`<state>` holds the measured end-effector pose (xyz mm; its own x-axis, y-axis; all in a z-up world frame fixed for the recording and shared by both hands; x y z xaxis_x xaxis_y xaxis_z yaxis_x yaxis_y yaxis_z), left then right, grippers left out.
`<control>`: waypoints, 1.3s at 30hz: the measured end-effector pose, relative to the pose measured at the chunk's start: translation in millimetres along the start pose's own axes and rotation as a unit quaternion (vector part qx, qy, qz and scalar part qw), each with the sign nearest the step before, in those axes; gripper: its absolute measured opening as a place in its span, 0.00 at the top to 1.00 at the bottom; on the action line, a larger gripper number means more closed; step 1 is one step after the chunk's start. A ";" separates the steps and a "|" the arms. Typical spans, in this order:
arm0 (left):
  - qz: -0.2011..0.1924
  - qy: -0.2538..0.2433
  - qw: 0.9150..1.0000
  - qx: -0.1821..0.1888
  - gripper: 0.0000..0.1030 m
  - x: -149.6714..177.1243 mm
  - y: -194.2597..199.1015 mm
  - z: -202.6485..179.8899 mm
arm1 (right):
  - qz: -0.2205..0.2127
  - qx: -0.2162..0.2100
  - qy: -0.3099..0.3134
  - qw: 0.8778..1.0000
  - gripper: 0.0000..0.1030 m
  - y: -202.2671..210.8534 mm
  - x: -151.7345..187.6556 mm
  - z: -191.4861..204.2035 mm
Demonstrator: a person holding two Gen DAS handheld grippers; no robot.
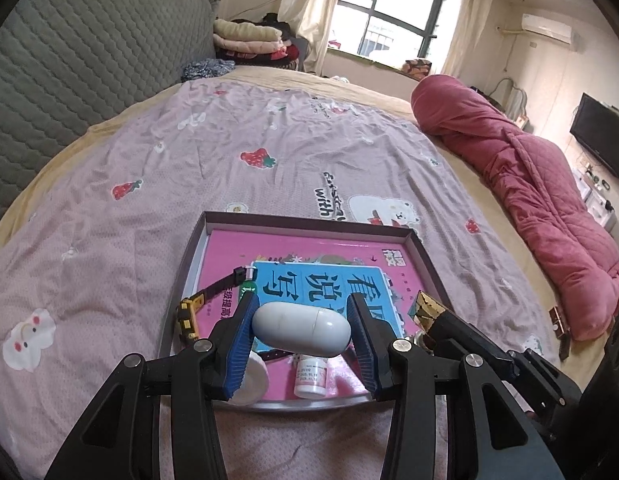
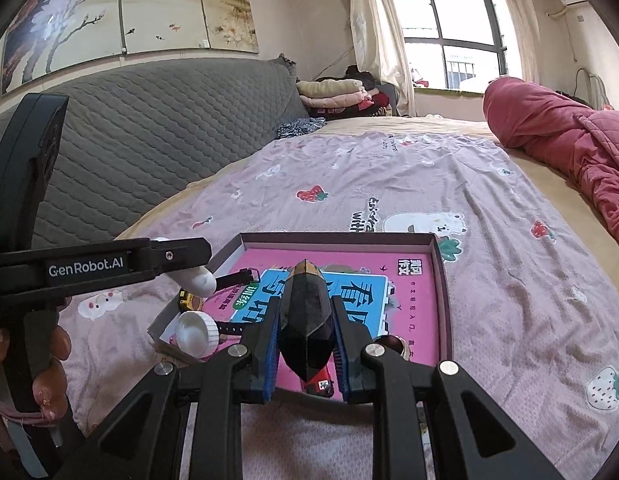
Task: Organize rigid objects
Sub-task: 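Carry the earbud case with the left tool while the right tool carries the black marker over the tray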
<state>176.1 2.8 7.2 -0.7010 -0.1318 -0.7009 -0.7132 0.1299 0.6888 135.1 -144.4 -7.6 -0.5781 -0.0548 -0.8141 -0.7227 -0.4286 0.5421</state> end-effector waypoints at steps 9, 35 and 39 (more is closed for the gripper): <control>0.006 -0.009 1.000 -0.005 0.55 1.9 -14.6 -0.3 | -0.002 0.003 -0.006 1.000 0.78 -10.3 -4.3 -5.4; 0.035 -0.017 0.999 -0.014 0.55 14.0 -56.4 7.9 | 0.025 0.009 -0.003 1.000 0.78 -36.3 8.8 -13.1; 0.040 -0.019 0.999 -0.011 0.55 20.2 -60.5 5.6 | 0.030 0.011 -0.001 0.999 0.78 -40.1 11.8 -12.3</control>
Point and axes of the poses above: each gripper's, at about its wrist camera, not at the fingertips, and y roughly against the way its jaws point, z to its left, x to its underside, the point moved 6 cm from there along -y, roughly the way its jaws point, and after that the axes turned 2 degrees about -y, right-handed, at the moved point
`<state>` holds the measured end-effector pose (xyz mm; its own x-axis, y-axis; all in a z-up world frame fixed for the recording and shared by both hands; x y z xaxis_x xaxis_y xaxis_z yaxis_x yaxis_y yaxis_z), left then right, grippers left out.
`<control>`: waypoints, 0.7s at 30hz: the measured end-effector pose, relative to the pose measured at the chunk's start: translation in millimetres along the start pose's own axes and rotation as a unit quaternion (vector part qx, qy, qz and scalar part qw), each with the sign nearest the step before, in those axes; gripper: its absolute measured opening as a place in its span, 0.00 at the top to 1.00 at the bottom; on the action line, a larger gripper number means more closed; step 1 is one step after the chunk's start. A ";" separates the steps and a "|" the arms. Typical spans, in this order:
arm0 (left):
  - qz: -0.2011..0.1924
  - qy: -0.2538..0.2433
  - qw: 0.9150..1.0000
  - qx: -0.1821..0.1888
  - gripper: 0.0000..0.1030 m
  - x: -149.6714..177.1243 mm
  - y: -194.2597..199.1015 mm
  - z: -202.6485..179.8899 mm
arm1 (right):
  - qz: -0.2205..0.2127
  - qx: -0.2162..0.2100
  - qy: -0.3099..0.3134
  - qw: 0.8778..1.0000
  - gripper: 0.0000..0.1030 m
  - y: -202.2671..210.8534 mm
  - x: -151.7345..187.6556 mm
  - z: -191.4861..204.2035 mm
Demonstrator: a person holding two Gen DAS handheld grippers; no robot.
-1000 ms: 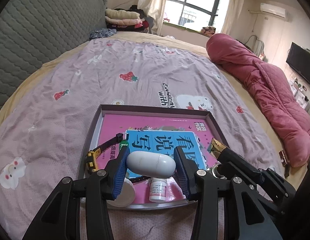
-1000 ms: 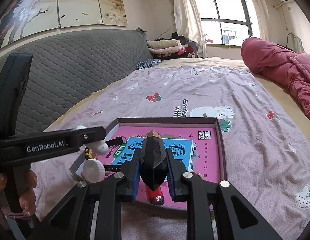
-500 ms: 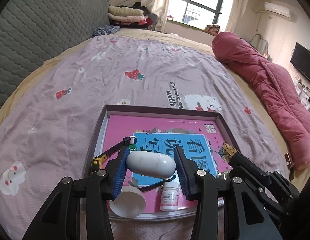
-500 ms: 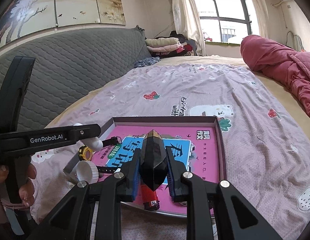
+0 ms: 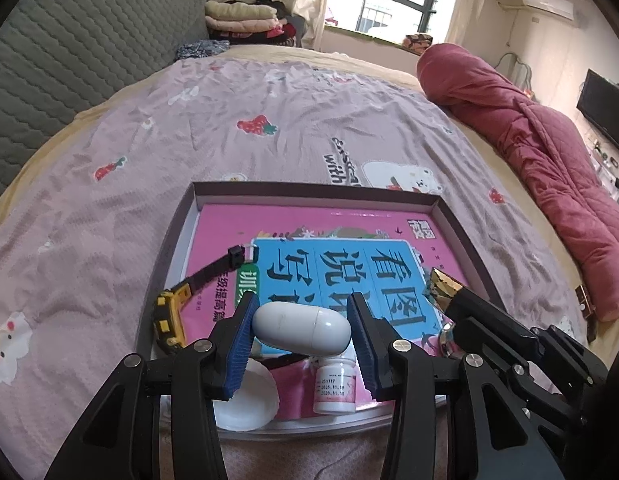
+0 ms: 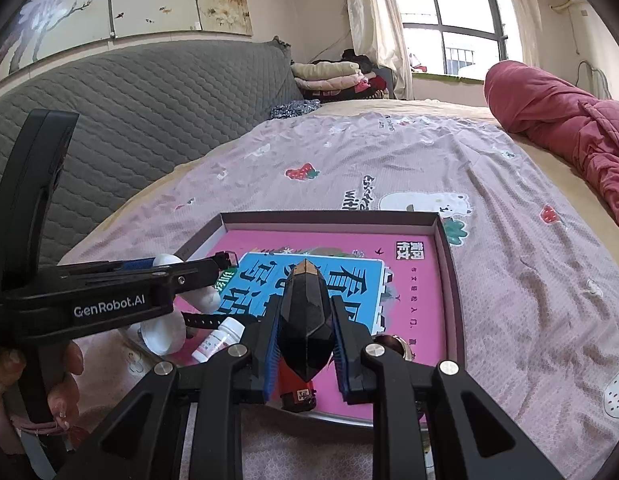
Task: Organize rigid objects
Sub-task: 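Carry the earbud case with the left tool while the right tool carries the black marker over the tray, then release the earbud case beside the pill bottle while the right tool releases the black marker beside the jar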
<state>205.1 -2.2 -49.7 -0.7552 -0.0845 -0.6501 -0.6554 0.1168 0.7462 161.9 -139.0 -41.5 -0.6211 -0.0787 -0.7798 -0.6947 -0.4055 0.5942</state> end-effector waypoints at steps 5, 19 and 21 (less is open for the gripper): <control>0.005 -0.004 1.000 0.000 0.55 6.5 -4.0 -1.3 | 0.008 0.002 -0.001 1.000 0.78 -5.4 4.1 -1.0; 0.017 -0.014 1.000 0.003 0.61 17.0 -8.6 -4.8 | 0.030 0.008 -0.008 1.000 0.78 -16.1 14.1 -5.3; 0.018 -0.015 1.000 0.003 0.61 17.7 -8.8 -4.9 | 0.033 0.009 -0.008 0.999 0.78 -17.2 15.9 -5.5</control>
Point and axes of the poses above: each gripper's, at about its wrist camera, not at the fingertips, and y roughly against the way its jaws point, z to its left, x to its underside, the point moved 6 cm from there along -y, roughly the way its jaws point, and after that the axes turned 2 degrees about -y, right-handed, at the moved point
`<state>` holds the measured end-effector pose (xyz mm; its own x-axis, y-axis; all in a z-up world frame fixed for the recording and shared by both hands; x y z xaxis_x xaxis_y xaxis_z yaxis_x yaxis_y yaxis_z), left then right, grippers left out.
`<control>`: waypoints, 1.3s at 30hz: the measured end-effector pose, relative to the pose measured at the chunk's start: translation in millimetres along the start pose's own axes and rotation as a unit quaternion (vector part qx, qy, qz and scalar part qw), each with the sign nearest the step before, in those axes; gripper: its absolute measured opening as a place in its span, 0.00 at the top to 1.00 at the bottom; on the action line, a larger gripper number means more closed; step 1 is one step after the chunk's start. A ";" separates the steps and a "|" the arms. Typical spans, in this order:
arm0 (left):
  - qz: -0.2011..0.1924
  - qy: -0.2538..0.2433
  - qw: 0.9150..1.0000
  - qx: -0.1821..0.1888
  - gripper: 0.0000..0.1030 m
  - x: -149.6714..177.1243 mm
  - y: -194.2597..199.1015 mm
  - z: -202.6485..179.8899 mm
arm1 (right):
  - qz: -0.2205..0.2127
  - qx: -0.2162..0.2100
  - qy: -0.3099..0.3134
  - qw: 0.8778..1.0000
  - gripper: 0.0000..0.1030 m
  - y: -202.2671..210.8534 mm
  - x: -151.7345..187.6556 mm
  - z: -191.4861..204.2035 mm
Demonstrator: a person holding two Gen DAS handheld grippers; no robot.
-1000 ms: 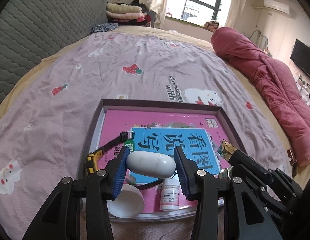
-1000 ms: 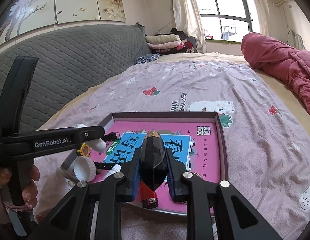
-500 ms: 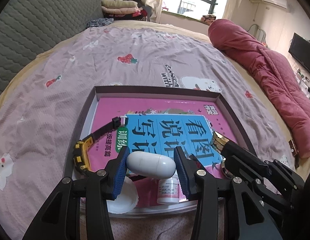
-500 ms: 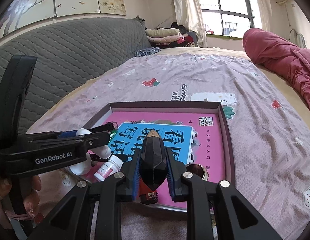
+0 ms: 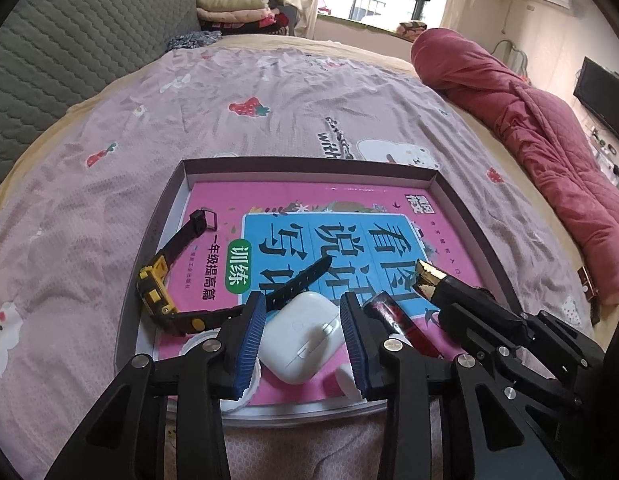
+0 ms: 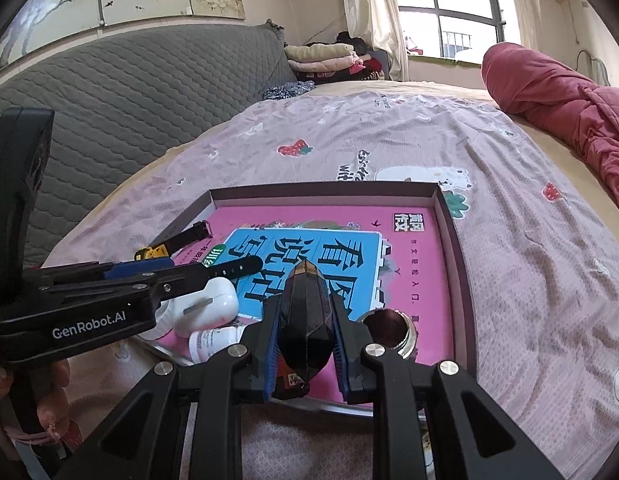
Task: Organize rigid objects
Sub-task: 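Release the earbud case beside the pill bottle while the right tool releases the black marker beside the jar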
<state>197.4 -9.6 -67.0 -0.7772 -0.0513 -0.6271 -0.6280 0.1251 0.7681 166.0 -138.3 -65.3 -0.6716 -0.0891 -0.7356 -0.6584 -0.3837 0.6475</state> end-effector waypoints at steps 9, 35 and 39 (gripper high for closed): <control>0.008 -0.005 1.000 -0.002 0.61 7.4 -3.5 -1.4 | 0.014 0.000 -0.003 1.000 0.78 -7.4 6.9 0.8; 0.013 -0.017 1.000 -0.023 0.61 15.0 3.7 0.7 | 0.020 0.023 0.005 1.000 0.77 -12.1 16.9 1.8; 0.017 -0.015 0.999 -0.024 0.61 20.0 6.4 4.5 | 0.020 0.025 0.005 0.999 0.77 -11.9 17.4 1.7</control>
Point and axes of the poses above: each gripper's, at about its wrist camera, not at the fingertips, and y roughly against the way its jaws point, z to its left, x to its underside, the point moved 6 cm from there along -y, roughly the way its jaws point, and after that the axes turned 2 degrees about -y, right-handed, at the moved point
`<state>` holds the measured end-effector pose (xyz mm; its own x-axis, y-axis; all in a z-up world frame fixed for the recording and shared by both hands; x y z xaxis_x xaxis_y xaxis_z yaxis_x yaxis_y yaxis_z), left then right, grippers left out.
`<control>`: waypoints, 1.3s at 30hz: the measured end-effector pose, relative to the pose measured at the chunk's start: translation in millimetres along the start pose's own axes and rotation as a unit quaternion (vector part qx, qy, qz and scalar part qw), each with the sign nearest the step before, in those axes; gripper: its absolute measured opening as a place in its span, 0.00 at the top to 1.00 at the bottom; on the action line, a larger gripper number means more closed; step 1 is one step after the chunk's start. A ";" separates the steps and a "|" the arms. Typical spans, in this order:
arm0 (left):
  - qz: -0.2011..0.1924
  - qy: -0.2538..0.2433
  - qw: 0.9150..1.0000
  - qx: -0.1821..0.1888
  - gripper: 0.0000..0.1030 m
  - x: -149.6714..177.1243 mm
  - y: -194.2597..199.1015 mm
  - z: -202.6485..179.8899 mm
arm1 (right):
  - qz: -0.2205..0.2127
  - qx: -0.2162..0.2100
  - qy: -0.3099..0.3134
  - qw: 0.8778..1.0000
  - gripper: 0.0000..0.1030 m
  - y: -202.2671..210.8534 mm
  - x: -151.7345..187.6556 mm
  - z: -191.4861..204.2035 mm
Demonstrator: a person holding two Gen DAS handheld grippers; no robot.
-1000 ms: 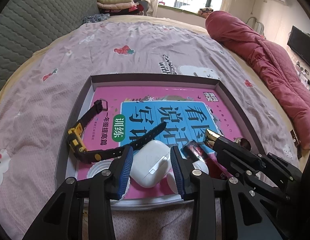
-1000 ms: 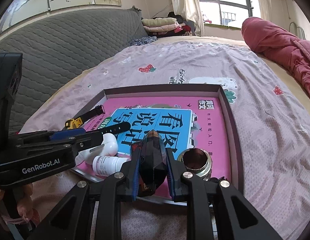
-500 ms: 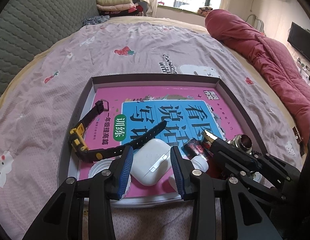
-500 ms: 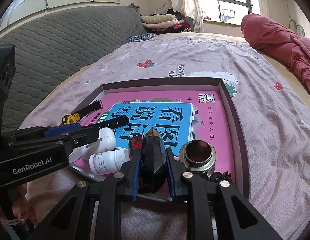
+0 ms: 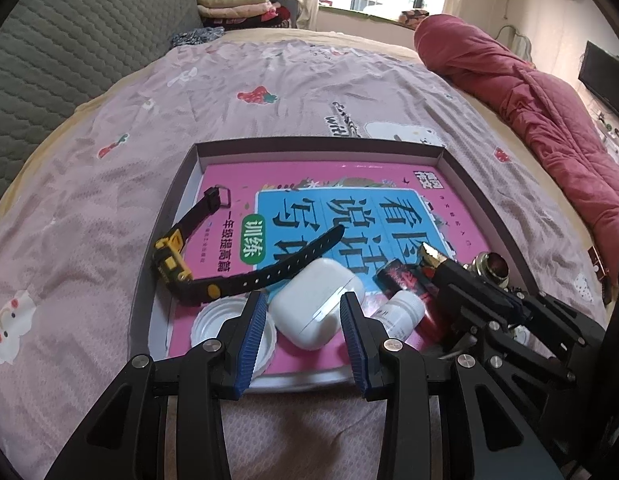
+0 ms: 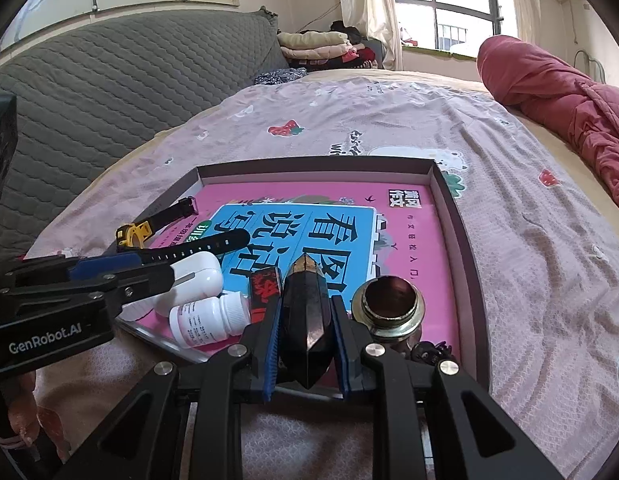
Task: Organize rigid objects
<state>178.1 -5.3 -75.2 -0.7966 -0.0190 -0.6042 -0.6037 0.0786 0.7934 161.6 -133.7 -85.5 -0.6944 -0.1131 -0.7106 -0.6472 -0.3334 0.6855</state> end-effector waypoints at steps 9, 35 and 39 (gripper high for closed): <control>0.000 0.003 1.000 -0.002 0.61 3.3 3.5 3.0 | -0.003 0.002 0.000 1.000 0.77 1.8 -0.3 0.3; -0.002 0.002 1.000 -0.010 0.61 5.7 20.3 1.8 | -0.033 0.007 0.003 0.999 0.62 29.2 -6.0 4.0; -0.005 0.000 1.000 -0.017 0.61 5.6 26.9 3.9 | -0.035 0.013 0.000 0.999 0.62 37.8 -4.4 4.2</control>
<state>157.6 0.5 -57.6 -0.7910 -0.0201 -0.6115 -0.6117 0.0454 0.7898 138.9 -141.9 -55.7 -0.6464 -0.0907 -0.7576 -0.7025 -0.3169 0.6373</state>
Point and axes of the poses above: each gripper's, at about its wrist camera, not at the fingertips, and y roughly against the way its jaws point, z to its left, x to its underside, the point moved 6 cm from there along -y, roughly the way its jaws point, and after that the axes turned 2 degrees about -y, right-handed, at the moved point
